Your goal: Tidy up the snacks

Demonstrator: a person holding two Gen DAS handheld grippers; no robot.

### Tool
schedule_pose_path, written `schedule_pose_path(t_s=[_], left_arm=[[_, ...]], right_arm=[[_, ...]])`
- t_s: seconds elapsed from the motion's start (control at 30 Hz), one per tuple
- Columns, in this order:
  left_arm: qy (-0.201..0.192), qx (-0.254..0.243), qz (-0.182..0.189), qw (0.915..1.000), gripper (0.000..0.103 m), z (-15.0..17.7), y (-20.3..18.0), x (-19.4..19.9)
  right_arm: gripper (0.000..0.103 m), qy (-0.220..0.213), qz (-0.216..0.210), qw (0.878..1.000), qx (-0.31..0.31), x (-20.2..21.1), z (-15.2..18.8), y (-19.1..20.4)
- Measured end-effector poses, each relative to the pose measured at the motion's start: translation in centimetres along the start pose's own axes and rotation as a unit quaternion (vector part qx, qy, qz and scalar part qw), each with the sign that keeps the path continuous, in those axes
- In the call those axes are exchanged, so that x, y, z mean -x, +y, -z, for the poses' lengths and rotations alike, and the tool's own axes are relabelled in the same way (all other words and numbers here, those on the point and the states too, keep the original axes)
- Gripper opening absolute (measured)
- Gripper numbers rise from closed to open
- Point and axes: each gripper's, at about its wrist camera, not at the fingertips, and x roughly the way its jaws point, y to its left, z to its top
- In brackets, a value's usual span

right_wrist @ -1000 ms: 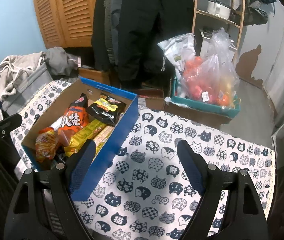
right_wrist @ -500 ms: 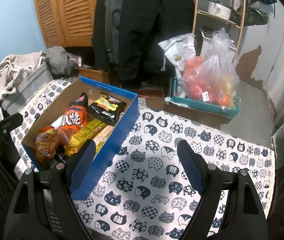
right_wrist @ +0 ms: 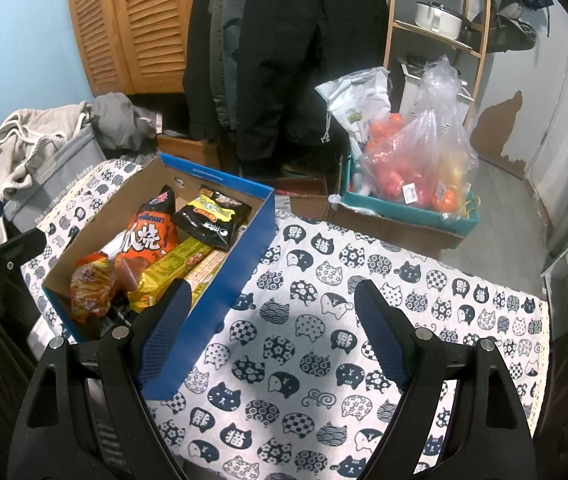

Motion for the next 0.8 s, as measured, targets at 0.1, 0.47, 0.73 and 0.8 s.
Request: schedule_pose_path(t_s=[0.1,0.47,0.73,0.8], left_arm=[[0.000,0.000,0.000,1.0000,0.101,-0.01,-0.04,0.01],[0.002,0.000,-0.001,1.0000,0.101,0.08,-0.06,-0.09],[0.003,0.001,0.001,1.0000,0.101,0.13,-0.07,-0.14],[0.003,0.001,0.001,1.0000,0.101,0.12,-0.06,-0.14]], right_arm=[[0.083,0.000,0.000,1.000,-0.001,0.00,-0.01,0.01],[0.083,0.001,0.001,1.000,0.000,0.06,0.16,-0.18],[0.083,0.001,0.002,1.000,0.000,0.00,0.11,-0.08],[0.083,0.002,0.002,1.000,0.000,0.00,0.20,-0.22]])
